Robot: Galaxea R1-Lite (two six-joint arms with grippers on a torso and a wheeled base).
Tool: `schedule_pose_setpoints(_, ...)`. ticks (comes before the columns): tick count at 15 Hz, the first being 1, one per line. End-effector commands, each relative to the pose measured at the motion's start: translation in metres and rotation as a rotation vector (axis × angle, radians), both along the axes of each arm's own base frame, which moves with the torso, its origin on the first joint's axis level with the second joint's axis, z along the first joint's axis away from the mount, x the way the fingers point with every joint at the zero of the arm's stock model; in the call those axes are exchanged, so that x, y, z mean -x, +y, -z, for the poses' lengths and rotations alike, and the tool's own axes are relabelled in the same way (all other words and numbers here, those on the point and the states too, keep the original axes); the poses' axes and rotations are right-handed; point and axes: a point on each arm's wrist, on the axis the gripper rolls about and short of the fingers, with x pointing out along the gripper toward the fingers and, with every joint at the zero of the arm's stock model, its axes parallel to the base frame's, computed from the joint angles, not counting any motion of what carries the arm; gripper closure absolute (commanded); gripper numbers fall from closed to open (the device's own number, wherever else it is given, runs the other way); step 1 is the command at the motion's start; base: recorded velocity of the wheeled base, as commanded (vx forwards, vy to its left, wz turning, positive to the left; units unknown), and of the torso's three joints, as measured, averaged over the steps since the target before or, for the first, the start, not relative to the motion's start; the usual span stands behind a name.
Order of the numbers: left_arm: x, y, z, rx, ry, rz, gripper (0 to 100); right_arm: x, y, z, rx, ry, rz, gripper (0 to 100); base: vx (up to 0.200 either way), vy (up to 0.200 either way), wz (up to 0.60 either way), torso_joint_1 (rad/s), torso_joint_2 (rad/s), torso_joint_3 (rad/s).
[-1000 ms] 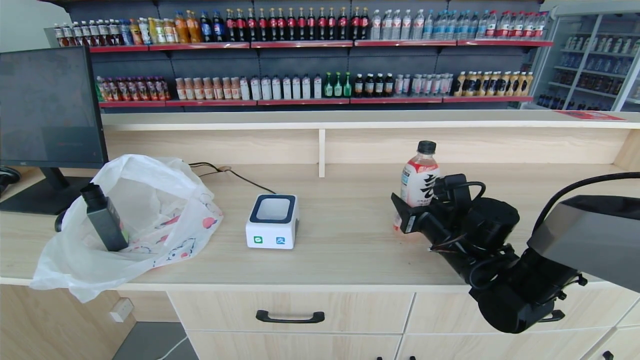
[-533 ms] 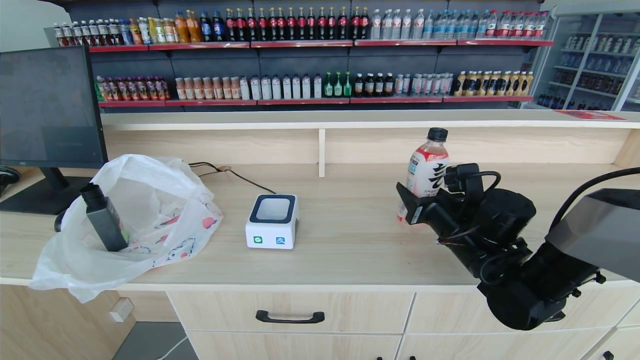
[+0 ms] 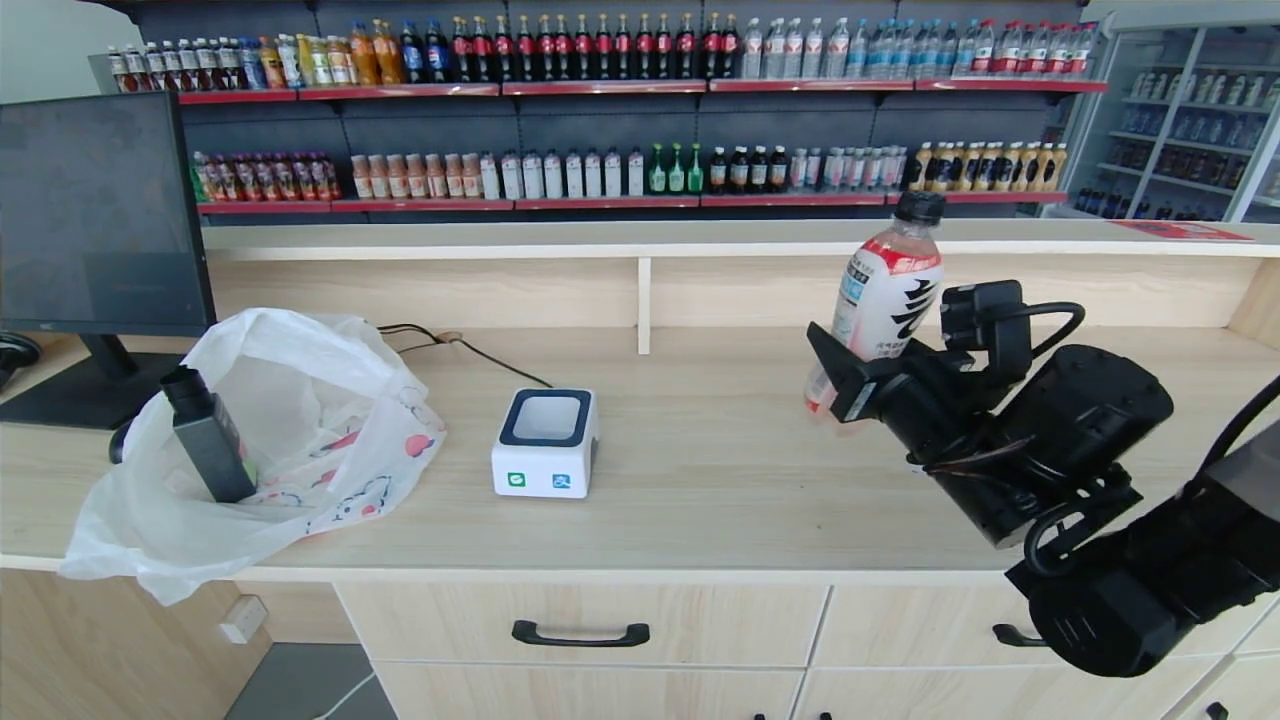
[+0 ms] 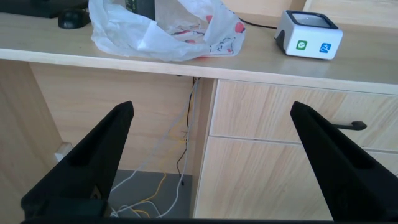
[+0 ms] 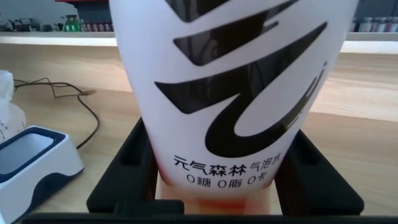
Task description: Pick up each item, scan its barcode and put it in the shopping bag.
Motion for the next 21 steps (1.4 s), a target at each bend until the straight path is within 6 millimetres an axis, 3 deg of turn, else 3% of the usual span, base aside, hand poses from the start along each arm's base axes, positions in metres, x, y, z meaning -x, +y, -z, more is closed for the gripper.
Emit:
schedule_pose_setpoints(1, 0.0, 0.0, 0.0, 0.0, 0.0, 0.0, 0, 0.029, 0.001, -0.024, -0.024, -0.054, -0.045, 100, 0.0, 0.0, 0.0, 0.0, 0.0, 0.0)
schedule_pose_setpoints(4, 0.0, 0.0, 0.0, 0.0, 0.0, 0.0, 0, 0.081, 0.01, -0.019, -0.004, -0.002, -0.167, 100, 0.0, 0.0, 0.0, 0.0, 0.0, 0.0)
schedule_pose_setpoints(8, 0.0, 0.0, 0.0, 0.0, 0.0, 0.0, 0, 0.117, 0.015, -0.013, -0.018, 0.044, -0.283, 100, 0.0, 0.0, 0.0, 0.0, 0.0, 0.0)
schedule_pose_setpoints(13, 0.0, 0.0, 0.0, 0.0, -0.001, -0.002, 0, 0.125, 0.017, -0.009, -0.05, 0.097, -0.539, 100, 0.0, 0.0, 0.0, 0.0, 0.0, 0.0)
schedule_pose_setpoints(16, 0.0, 0.0, 0.0, 0.0, 0.0, -0.002, 0, 0.125, 0.025, -0.018, -0.098, 0.093, -0.703, 100, 0.0, 0.0, 0.0, 0.0, 0.0, 0.0)
schedule_pose_setpoints(21, 0.0, 0.0, 0.0, 0.0, 0.0, 0.0, 0, 0.124, 0.038, -0.047, -0.352, 0.141, -0.838, 100, 0.0, 0.0, 0.0, 0.0, 0.0, 0.0)
